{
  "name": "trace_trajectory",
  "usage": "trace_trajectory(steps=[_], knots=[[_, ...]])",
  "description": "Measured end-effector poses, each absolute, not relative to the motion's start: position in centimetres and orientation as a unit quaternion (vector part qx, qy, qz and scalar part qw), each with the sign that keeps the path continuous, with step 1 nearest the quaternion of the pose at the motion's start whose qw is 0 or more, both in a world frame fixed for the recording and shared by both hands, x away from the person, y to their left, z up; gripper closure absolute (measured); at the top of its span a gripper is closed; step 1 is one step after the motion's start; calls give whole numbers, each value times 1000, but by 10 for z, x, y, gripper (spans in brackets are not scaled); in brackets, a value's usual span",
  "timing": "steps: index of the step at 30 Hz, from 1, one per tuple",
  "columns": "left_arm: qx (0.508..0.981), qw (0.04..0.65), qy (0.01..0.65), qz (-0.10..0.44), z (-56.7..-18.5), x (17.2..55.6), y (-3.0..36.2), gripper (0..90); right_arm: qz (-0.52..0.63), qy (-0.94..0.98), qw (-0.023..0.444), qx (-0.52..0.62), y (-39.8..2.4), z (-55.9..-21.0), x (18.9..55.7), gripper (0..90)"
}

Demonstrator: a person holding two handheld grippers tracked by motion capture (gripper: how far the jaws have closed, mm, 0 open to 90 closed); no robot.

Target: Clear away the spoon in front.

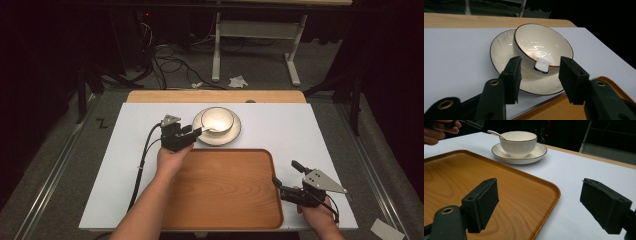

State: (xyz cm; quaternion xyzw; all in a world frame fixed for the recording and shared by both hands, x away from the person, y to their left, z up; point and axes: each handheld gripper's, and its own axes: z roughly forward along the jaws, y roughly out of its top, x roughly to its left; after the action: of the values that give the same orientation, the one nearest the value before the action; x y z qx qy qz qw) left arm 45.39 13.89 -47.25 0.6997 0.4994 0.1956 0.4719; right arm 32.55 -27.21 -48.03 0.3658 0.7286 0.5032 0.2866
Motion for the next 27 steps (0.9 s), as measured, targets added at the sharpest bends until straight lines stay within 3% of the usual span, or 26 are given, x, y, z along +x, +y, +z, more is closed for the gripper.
trace_trajectory(steps=[3,6,9,17,27], knots=[[699,479,494,194,-469,448,143,435,503,729,287,366,-273,-480,326,164],[690,500,490,181,-462,441,146,434,502,729,287,366,-272,-480,326,164],[679,512,494,183,-459,440,144,476,502,731,287,361,-269,-480,325,164],[661,509,540,110,-465,461,136,606,503,733,286,358,-269,-480,325,164],[642,520,560,61,-472,475,129,724,505,731,287,358,-270,-480,325,164]])
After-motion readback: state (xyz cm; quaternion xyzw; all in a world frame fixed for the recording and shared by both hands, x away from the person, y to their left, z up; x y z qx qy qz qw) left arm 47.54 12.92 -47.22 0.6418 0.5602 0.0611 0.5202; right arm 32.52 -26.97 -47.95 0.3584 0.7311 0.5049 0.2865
